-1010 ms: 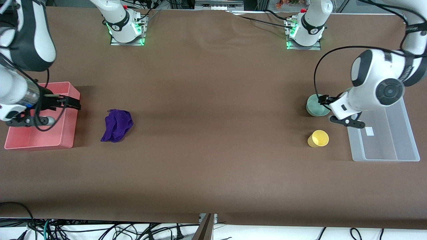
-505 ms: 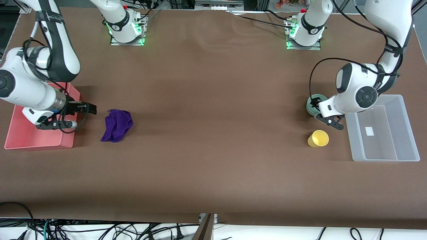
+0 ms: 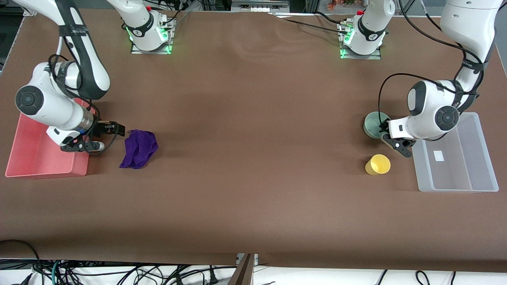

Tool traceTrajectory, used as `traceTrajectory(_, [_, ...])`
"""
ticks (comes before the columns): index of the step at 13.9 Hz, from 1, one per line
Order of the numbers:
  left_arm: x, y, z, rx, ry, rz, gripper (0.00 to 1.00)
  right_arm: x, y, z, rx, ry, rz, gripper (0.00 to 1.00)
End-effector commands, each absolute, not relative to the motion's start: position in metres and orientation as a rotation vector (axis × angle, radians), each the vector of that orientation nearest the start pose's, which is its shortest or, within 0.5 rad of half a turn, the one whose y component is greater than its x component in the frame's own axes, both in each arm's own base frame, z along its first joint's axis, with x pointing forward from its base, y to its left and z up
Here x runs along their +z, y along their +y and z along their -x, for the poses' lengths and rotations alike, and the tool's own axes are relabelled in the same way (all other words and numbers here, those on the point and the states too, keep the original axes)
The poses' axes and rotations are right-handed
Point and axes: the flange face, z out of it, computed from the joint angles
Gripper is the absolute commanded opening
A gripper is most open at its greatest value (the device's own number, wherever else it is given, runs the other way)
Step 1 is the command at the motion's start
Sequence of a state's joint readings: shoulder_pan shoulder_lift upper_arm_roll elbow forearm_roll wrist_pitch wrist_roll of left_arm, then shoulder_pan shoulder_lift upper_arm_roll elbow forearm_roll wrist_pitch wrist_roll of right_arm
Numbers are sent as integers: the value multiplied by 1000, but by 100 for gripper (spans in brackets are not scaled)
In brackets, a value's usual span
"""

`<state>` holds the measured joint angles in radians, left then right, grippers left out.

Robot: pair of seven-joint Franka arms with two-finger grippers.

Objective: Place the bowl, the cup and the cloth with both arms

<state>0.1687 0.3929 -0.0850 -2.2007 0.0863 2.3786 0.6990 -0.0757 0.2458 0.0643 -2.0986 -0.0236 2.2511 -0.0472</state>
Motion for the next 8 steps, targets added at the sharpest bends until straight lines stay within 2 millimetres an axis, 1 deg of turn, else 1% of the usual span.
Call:
traceTrajectory(1, [181, 43, -530, 333, 1116, 2986, 0, 287, 4, -564, 124, -46, 3127, 100])
traceTrajectory(2, [182, 42, -532, 326, 1136, 2978, 0, 285, 5, -566, 114, -24, 3127, 100])
traceTrajectory(4, [187, 42, -533, 322, 1151, 2971, 0, 274, 11, -568, 114, -14, 3124, 100])
traceTrajectory(5, [194, 42, -535, 309, 1151, 2967, 0, 272, 12, -570, 90, -15, 3123, 100])
traceTrajectory(6, [199, 41, -534, 321, 1151, 2968, 0, 265, 18, -573, 73, -27, 3122, 100])
traceTrajectory(8, [227, 41, -539, 372, 1143, 2975, 0, 251, 24, -576, 42, -45, 3120, 100])
